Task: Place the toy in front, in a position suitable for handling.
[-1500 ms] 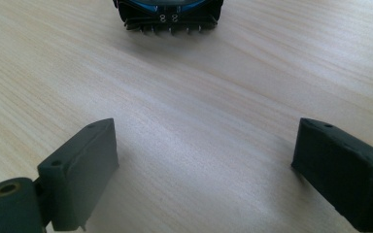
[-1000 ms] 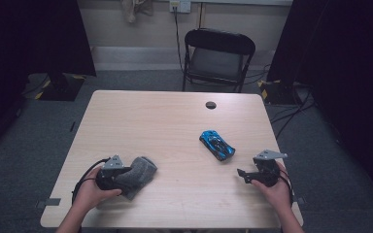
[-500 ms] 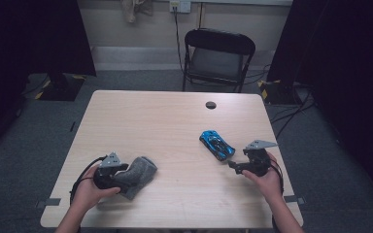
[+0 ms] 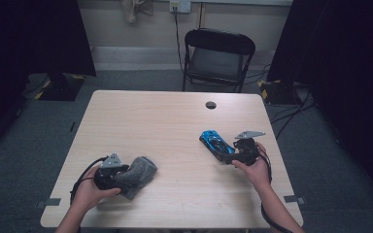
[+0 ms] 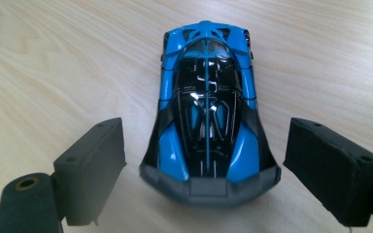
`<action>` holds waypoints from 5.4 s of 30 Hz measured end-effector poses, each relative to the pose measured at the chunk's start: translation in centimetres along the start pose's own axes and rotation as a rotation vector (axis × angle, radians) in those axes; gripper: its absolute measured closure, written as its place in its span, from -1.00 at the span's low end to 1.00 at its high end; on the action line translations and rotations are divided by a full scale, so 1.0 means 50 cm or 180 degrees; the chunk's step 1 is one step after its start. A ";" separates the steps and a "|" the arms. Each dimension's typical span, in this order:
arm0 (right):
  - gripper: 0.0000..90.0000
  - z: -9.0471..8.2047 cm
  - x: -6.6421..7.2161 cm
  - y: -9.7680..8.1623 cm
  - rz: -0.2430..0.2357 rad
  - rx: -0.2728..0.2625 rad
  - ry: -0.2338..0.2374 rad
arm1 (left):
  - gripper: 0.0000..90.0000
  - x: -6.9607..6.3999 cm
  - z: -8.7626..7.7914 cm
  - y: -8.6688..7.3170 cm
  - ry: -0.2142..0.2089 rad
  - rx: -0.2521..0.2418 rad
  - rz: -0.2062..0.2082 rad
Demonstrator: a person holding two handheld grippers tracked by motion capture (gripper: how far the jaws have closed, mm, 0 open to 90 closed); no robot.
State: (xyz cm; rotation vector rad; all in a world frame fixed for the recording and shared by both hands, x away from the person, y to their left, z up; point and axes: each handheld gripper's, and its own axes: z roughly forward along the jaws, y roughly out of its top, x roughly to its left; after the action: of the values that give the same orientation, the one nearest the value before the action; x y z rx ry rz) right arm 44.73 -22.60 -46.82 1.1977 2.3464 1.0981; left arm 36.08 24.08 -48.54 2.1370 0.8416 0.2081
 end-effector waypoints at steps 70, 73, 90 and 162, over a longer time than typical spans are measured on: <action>-0.58 0.131 0.014 0.049 -0.0131 0.0354 -0.0226 | -0.59 0.010 -0.011 -0.001 0.0050 -0.0034 0.0024; -0.58 0.130 0.016 0.049 -0.0117 0.0373 -0.0245 | -0.59 0.010 -0.012 0.000 0.0061 -0.0035 0.0039; -0.57 0.106 0.020 0.060 -0.0094 0.0266 -0.0262 | -0.59 0.013 -0.013 0.000 0.0079 -0.0042 0.0006; -0.43 0.084 0.017 0.086 -0.0061 0.0543 -0.0161 | -0.58 0.011 -0.018 0.006 0.0125 -0.0136 0.0021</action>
State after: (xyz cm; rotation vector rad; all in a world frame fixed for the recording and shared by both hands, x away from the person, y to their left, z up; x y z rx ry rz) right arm 48.97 -18.27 -46.38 1.2416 2.4477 0.8657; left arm 36.30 24.87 -47.81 2.1021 0.8456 0.2699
